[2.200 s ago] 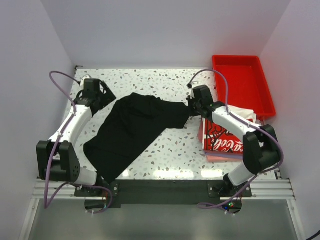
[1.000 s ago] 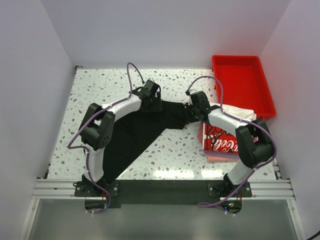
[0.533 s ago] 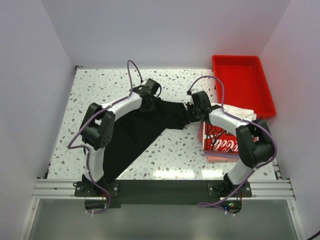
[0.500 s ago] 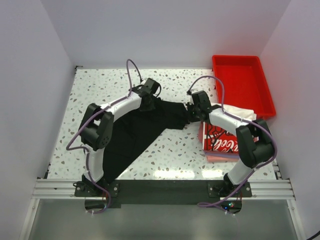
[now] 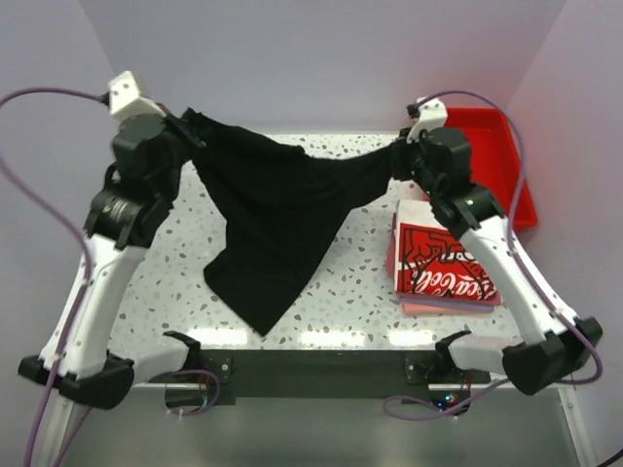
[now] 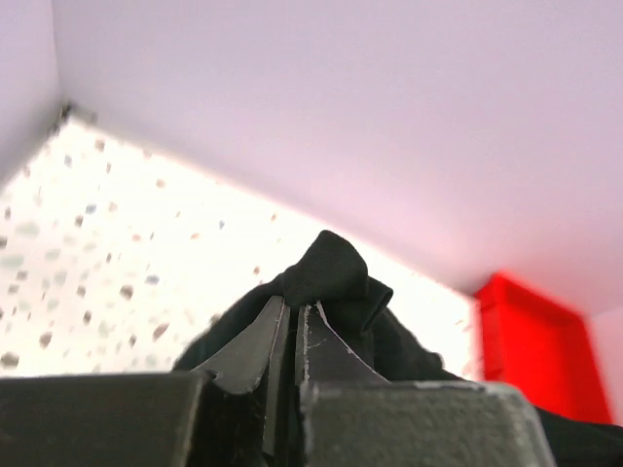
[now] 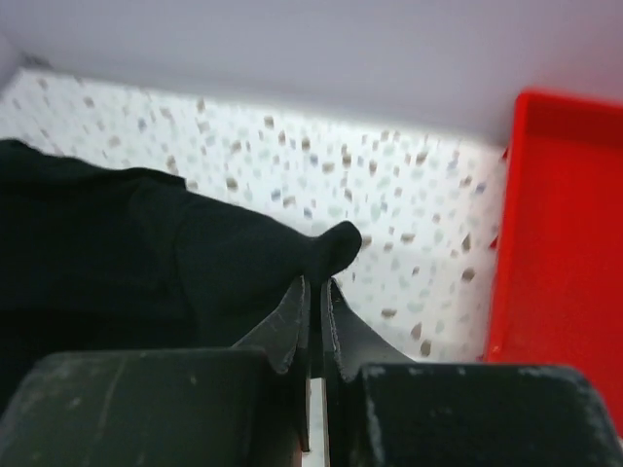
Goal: Fold and stack the t-shirts
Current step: Flatten the tshirt out
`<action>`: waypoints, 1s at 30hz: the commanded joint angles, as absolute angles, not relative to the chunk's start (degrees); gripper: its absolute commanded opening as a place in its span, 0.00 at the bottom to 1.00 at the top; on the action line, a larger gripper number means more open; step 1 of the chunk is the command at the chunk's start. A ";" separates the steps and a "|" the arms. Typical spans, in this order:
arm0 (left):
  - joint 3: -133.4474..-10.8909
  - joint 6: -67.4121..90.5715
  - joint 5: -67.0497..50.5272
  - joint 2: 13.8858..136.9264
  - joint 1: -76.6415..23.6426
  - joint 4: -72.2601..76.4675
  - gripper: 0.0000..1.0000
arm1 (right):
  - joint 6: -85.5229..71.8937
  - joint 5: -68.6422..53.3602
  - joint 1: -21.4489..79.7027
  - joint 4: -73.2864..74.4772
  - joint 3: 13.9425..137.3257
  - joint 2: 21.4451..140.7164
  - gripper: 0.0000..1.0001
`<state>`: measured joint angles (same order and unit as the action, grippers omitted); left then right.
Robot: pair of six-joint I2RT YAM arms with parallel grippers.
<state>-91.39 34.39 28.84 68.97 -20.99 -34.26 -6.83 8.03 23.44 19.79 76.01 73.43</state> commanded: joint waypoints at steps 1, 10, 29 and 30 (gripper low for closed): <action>-97.29 31.55 34.35 62.68 -21.53 -32.78 0.00 | -2.38 11.16 23.20 22.93 83.92 66.81 0.00; -112.58 26.02 42.01 51.16 -21.53 -36.83 0.00 | 2.99 11.08 23.20 28.82 97.71 55.65 0.00; -105.49 22.33 57.32 51.57 -26.97 -29.37 0.00 | 5.36 6.59 23.12 28.40 103.98 60.28 0.00; -103.29 21.54 61.48 52.55 -28.64 -27.70 0.00 | 5.54 7.98 23.20 27.52 101.97 63.25 0.00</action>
<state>-108.73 24.53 47.42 46.26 -25.06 -33.06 3.29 3.95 23.51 29.82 105.84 55.79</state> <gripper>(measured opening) 0.038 0.025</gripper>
